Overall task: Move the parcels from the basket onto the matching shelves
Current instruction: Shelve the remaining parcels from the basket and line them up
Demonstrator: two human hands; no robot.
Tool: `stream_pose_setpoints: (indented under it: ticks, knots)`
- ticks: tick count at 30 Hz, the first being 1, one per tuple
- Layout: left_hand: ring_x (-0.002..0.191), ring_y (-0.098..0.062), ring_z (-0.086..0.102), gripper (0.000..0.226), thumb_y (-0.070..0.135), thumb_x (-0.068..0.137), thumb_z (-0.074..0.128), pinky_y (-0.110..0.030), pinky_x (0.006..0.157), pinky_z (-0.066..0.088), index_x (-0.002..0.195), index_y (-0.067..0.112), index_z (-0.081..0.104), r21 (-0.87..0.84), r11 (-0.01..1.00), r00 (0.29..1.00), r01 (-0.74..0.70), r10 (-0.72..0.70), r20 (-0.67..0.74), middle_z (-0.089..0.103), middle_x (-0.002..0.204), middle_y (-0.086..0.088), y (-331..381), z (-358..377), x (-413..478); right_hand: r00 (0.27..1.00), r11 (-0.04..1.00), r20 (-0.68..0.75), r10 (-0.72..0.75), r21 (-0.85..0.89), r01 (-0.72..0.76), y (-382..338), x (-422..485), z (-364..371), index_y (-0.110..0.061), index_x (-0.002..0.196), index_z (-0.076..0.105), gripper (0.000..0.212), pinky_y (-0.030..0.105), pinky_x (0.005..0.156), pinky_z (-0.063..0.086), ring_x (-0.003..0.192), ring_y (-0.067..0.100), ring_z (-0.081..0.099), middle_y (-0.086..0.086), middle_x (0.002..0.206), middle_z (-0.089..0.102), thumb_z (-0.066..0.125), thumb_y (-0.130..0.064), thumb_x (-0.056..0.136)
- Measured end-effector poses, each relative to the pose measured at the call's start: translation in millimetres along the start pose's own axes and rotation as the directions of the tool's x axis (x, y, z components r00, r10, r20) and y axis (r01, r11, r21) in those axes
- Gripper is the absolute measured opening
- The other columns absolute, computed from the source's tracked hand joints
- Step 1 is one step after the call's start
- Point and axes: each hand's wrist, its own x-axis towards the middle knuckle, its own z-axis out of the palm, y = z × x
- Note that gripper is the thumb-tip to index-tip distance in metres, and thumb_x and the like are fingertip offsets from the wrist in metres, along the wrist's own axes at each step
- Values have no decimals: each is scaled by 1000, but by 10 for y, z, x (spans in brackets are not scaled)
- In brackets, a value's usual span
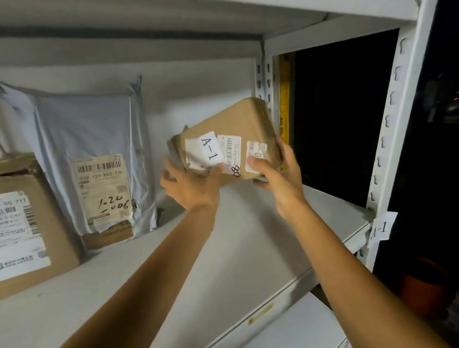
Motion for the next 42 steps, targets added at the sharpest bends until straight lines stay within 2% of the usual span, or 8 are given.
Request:
stream_pose_setpoints:
  ticks: [4,9,13,19,23,29,33,42]
  knots:
    - [141,-23,20,91,32,71,79,-39,116,17,147,24,30,199,877,894,-438,403,196,31,151,-4,25,-22,384,997,999,76,-26,-37,29,-10,125,-138,-34,139,45,78,39,80,59,107,14,66,-5,129,59,82,-15,73]
    - [104,-24,53,73,28,70,80,-39,93,45,135,24,47,206,840,854,-501,443,272,52,115,-1,-63,48,493,993,998,102,-52,-18,54,142,346,-136,-34,133,42,76,45,89,56,114,18,62,-2,137,51,81,-8,74]
    - [103,-21,50,63,45,69,78,-22,85,30,121,20,53,380,747,837,-545,514,189,55,112,0,-113,92,546,995,999,91,-37,-25,39,304,551,-78,-28,124,44,61,28,79,57,104,7,66,-4,122,61,79,-10,78]
    - [117,-30,42,80,32,78,73,-35,90,40,141,15,26,533,753,912,-385,400,93,38,131,-9,-320,17,416,958,972,285,-10,-221,76,568,774,322,-30,122,45,55,16,75,55,94,-3,64,-15,108,63,78,-19,79]
    - [121,-32,40,110,12,76,72,-41,83,54,149,32,-7,665,606,880,-436,442,174,19,139,-9,-468,-84,307,937,926,350,16,-359,118,744,835,492,-27,129,50,50,31,87,55,101,9,63,-8,116,65,71,-35,85]
    - [133,-36,25,107,8,80,64,-39,81,52,147,38,-14,774,478,893,-415,375,247,-4,151,-5,-511,-33,297,935,891,347,81,-446,89,835,900,500,-25,119,46,45,1,53,42,86,1,55,-12,108,58,68,-45,85]
    - [137,-38,20,103,14,81,64,-43,88,49,149,33,-11,761,495,901,-419,327,283,-10,153,-3,-486,-80,211,971,815,227,77,-576,70,787,834,482,-14,114,54,53,28,78,51,101,19,59,5,118,60,69,-53,81]
    - [140,-39,7,82,27,82,59,-48,110,28,151,20,14,728,579,930,-368,224,293,-14,155,-13,-384,-239,-17,921,817,325,213,-576,15,568,416,547,-17,130,51,47,34,98,48,117,22,58,2,129,61,67,-31,88]
